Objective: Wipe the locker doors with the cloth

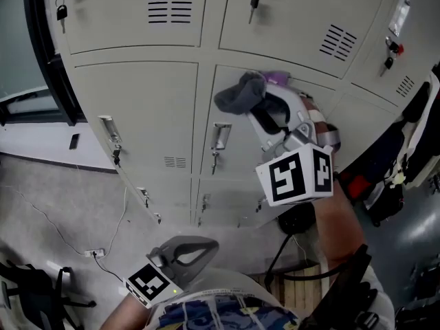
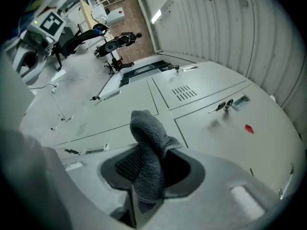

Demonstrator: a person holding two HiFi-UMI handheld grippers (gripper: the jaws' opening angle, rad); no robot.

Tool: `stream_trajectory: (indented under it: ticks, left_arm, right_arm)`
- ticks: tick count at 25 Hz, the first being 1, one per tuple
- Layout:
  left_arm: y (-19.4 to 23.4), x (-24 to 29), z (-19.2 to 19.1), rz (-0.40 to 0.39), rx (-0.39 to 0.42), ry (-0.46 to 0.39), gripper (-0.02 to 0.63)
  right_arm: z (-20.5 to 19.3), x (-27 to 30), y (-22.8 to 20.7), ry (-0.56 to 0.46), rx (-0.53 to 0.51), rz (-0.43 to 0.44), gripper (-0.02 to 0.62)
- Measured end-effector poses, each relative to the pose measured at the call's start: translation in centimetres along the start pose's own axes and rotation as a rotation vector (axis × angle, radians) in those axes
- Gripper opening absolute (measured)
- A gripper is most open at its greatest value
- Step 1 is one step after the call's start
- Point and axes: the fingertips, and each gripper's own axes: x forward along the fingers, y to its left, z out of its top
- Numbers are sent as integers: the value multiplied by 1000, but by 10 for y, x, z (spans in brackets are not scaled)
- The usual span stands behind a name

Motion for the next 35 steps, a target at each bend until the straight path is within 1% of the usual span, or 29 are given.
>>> stream_trajectory:
  ticks: [3, 7, 13, 18, 24, 35]
  left_arm:
    - [0, -1, -1, 4, 0, -2, 2]
    - [2, -3, -2, 16, -8, -8, 2]
    - [7, -9, -2, 34, -18, -21, 2]
    - [6, -9, -5, 28, -25, -24, 2]
    - [6, -11, -8, 27, -35, -17, 2]
    - [6, -13, -10, 30, -38, -15, 2]
  right_arm:
    - [2, 10, -5, 13, -36, -28, 117]
    - [-4, 15, 11, 21, -26, -15, 117]
    - [-31, 21, 71, 54, -11, 98, 117]
    - [-48, 24, 114, 84, 61, 206, 115]
    - [-63, 28, 160, 128, 51, 297, 115]
    - [-79, 34, 213, 188, 22, 403, 114]
